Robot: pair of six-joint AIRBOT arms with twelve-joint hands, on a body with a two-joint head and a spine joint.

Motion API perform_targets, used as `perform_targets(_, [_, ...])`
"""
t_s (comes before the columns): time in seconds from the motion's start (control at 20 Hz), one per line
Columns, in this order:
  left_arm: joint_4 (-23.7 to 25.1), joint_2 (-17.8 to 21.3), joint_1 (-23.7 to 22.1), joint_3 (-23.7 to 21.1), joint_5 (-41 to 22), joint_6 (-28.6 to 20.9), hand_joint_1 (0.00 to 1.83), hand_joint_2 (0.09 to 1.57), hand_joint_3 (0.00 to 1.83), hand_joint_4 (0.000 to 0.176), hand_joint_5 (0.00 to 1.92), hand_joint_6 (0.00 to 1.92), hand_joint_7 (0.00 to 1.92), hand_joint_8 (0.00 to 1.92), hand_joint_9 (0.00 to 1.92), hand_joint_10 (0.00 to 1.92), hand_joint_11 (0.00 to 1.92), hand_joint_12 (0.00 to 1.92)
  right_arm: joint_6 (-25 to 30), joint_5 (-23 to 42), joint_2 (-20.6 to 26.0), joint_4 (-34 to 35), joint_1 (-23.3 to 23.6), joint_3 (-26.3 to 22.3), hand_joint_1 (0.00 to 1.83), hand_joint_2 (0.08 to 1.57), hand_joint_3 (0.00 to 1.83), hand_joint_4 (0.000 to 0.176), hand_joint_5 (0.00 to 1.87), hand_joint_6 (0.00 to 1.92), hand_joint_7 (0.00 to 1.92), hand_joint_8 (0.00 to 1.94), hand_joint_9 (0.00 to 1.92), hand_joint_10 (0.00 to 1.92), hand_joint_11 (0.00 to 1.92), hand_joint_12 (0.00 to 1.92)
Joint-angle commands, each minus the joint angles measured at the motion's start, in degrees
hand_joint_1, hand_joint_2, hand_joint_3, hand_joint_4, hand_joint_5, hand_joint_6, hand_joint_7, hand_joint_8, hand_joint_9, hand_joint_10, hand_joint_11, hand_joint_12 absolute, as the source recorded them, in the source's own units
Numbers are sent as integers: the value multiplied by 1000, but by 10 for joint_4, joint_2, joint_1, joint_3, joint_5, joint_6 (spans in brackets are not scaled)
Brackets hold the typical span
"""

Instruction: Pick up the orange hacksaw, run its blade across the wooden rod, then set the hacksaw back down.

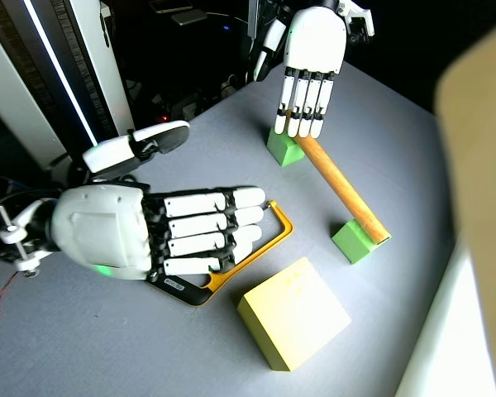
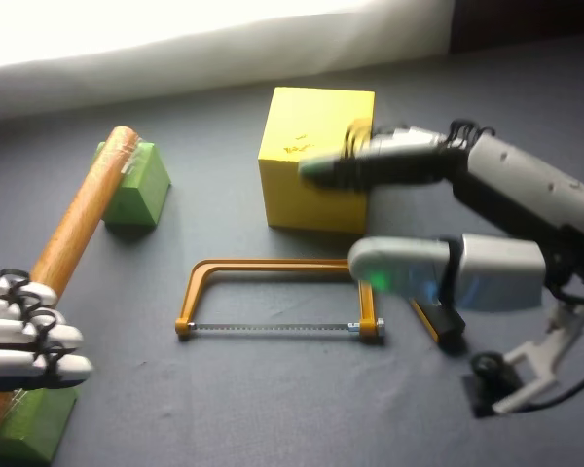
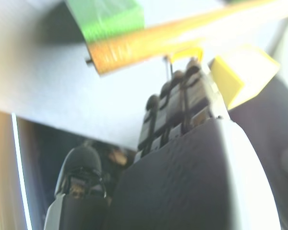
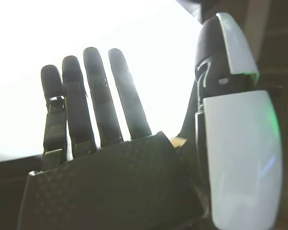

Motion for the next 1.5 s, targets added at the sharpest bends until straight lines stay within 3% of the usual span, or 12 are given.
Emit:
perform_targets(0.0, [-33, -5, -9, 7, -64, 14, 29, 1294, 1, 0, 192, 16, 174, 15, 212, 6, 95, 249, 19, 46, 8, -27, 9, 4, 433, 1121, 0, 0, 876, 24, 963, 64, 894, 159, 469, 1335])
perform_targets(0.1, [-48, -17, -12, 22, -123, 46, 175, 1268, 1, 0, 425, 6, 455, 8, 464, 15, 120, 650, 33, 28, 21, -97, 21, 17, 437, 1122, 0, 0, 1090, 149, 1066, 412, 874, 855, 626, 1518])
perform_targets(0.15, [-57, -22, -13, 27, -144, 53, 206, 1265, 0, 0, 481, 2, 504, 2, 523, 11, 120, 772, 43, 20, 26, -135, 29, 22, 435, 1134, 1, 0, 943, 677, 990, 842, 894, 1138, 715, 1599])
perform_targets(0.25, [-82, -30, -11, 35, -186, 65, 267, 1269, 0, 0, 590, 8, 625, 9, 677, 40, 209, 983, 48, 16, 35, -184, 43, 29, 410, 1159, 0, 0, 762, 1255, 918, 1237, 900, 1390, 792, 1667])
perform_targets(0.4, [-121, -48, -21, 53, -256, 66, 280, 1279, 0, 0, 833, 40, 849, 37, 864, 118, 319, 1189, 50, 20, 48, -271, 66, 40, 399, 1159, 1, 0, 782, 1358, 949, 1435, 972, 1529, 876, 1727])
perform_targets(0.45, [-127, -56, -30, 62, -278, 66, 281, 1283, 0, 0, 915, 36, 881, 29, 836, 265, 347, 1269, 45, 29, 53, -302, 75, 46, 389, 1164, 1, 0, 754, 1514, 918, 1563, 950, 1640, 883, 1787])
perform_targets(0.5, [-129, -59, -30, 67, -288, 66, 292, 1288, 14, 0, 815, 362, 820, 198, 692, 764, 413, 1382, 43, 36, 54, -325, 82, 53, 384, 1170, 2, 0, 711, 1762, 882, 1865, 959, 1865, 980, 1894])
perform_targets(0.55, [-141, -61, -31, 73, -315, 66, 261, 1315, 8, 0, 707, 878, 731, 793, 645, 1181, 477, 1524, 41, 53, 54, -361, 95, 66, 361, 1195, 2, 0, 754, 1889, 934, 1926, 1021, 1910, 1076, 1916])
perform_targets(0.6, [-150, -63, -31, 76, -323, 66, 253, 1330, 4, 0, 613, 1308, 699, 1258, 664, 1472, 531, 1716, 35, 69, 54, -387, 103, 77, 324, 1226, 7, 0, 872, 1915, 1029, 1938, 1111, 1919, 1189, 1920])
perform_targets(0.75, [-153, -71, -34, 91, -348, 62, 290, 1356, 4, 0, 688, 1797, 802, 1857, 846, 1898, 859, 1917, 62, 97, 57, -458, 133, 110, 317, 1274, 4, 0, 1054, 1921, 1211, 1941, 1336, 1921, 1447, 1921])
perform_targets(1.0, [-153, -78, -16, 98, -377, 56, 448, 1337, 2, 0, 1192, 1921, 1259, 1921, 1292, 1921, 1369, 1921, 77, 118, 57, -497, 161, 137, 324, 1336, 5, 0, 1195, 1921, 1321, 1941, 1445, 1921, 1572, 1921])
perform_targets(1.45, [-153, -89, 0, 116, -414, 56, 411, 1349, 1, 0, 1212, 1921, 1327, 1921, 1343, 1921, 1451, 1921, 121, 138, 33, -637, 227, 152, 410, 1382, 5, 0, 1075, 1921, 1191, 1941, 1305, 1921, 1451, 1921])
